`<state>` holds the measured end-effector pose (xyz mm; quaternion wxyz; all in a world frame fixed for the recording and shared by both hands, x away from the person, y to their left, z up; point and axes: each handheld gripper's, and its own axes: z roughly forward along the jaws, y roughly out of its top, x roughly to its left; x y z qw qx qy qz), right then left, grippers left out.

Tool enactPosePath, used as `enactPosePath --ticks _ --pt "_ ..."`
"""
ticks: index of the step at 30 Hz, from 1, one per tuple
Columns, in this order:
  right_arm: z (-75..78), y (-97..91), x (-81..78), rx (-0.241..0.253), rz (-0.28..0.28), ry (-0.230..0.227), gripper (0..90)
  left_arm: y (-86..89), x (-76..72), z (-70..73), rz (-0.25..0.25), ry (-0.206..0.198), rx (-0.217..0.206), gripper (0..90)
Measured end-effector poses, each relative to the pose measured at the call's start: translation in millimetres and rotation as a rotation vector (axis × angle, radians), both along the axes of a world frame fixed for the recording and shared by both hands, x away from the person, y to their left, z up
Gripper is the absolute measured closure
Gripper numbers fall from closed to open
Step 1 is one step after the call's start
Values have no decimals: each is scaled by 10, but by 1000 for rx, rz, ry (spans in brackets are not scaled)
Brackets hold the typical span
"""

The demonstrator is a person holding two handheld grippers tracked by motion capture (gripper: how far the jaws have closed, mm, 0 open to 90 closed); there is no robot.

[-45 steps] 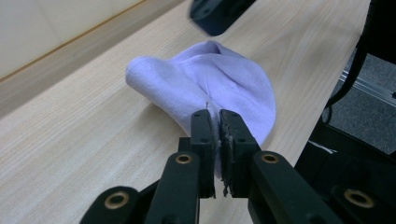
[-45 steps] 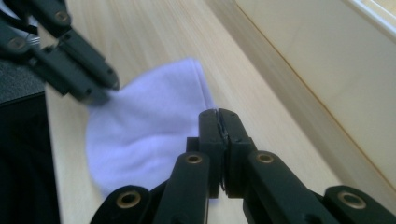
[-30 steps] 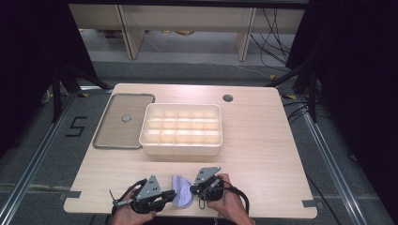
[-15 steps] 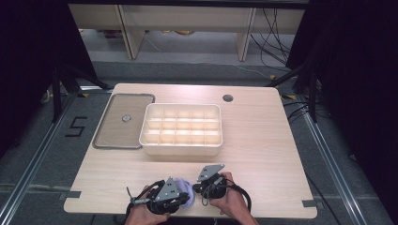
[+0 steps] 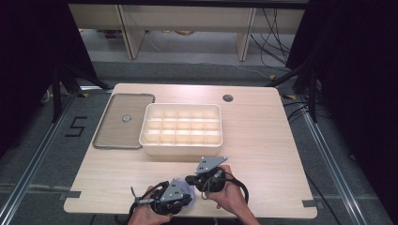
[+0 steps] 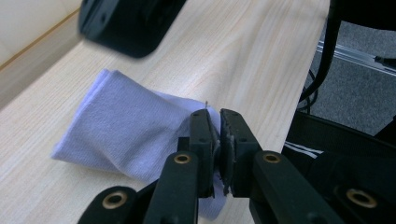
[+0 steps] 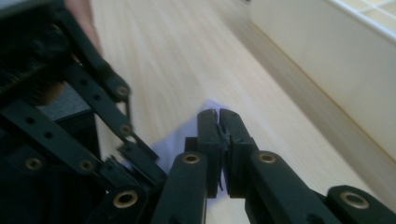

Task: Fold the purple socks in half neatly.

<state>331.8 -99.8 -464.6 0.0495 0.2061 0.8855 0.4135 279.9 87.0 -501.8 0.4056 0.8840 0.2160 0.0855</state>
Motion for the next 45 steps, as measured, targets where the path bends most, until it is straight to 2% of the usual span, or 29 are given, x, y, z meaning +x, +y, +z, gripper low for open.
enactPosePath --ticks 1,4,7,8,9,10,11,12,13,16,17,19,21,22,25,27,28,31,33,35,36,37,38,39,40,42,43,44,45 --pt "-15 44 4 5 28 3 877 0 -1 -1 0 1 0 831" --pt "-72 132 38 3 54 29 877 -2 1 -5 2 3 -4 830" --pt "-152 162 51 -62 50 48 887 11 -2 -1 2 -1 5 822" --pt "-170 152 59 -84 36 48 892 10 -18 7 8 12 -7 814" --pt "-213 130 89 -99 39 37 895 19 -12 15 4 -3 -6 803" --pt "-230 102 102 -103 27 58 897 13 -34 15 27 16 -37 798" --pt "-242 87 108 -100 21 59 897 36 -31 38 27 9 -35 795" --pt "-255 77 116 -94 29 61 897 61 -35 74 28 12 -69 791" --pt "-250 68 111 -94 16 64 897 76 -49 96 43 33 -101 785" --pt "-252 61 112 -101 6 61 898 145 -88 201 63 6 -145 798" --pt "-251 59 108 -106 5 59 898 163 -88 210 56 -3 -134 812" --pt "-252 61 104 -106 1 58 898 151 -95 178 61 12 -130 834" --pt "-249 69 94 -114 2 57 898 121 -76 114 48 16 -93 850" --pt "-259 78 84 -106 -5 55 899 94 -81 76 62 40 -85 854" --pt "-246 73 78 -126 4 51 900 50 -55 -12 27 31 -17 852" --pt "-247 70 74 -127 6 51 900 54 -57 -15 46 36 -20 853" --pt "-256 73 67 -120 3 48 900 89 -30 2 20 -1 19 851" --pt "-248 55 33 -127 -6 55 900 146 -10 -23 55 19 -3 855" --pt "-246 47 21 -128 -8 60 900 139 -9 -37 86 44 -52 857" --pt "-233 40 7 -146 1 58 900 167 15 -29 60 11 -21 856" --pt "-232 39 -8 -146 -3 57 900 184 28 -23 45 3 10 855" --pt "-230 32 -15 -147 -8 50 900 168 16 -31 57 12 -12 855" --pt "-217 21 -19 -154 -5 52 888 164 15 -30 58 12 -14 855" --pt "-214 19 -29 -143 -12 52 859 172 18 -27 52 13 0 854" --pt "-193 10 -32 -141 -15 50 833 173 16 -34 64 18 -1 854" --pt "-134 -3 -28 -127 -27 27 791 171 18 -34 53 10 -2 854" --pt "-82 -9 -6 -114 -55 21 756 170 16 -33 62 13 9 854" --pt "-37 -10 6 -110 -90 43 728 167 21 -33 39 2 4 854" --pt "-17 -2 43 -97 -97 43 687 163 14 -35 45 7 0 854"
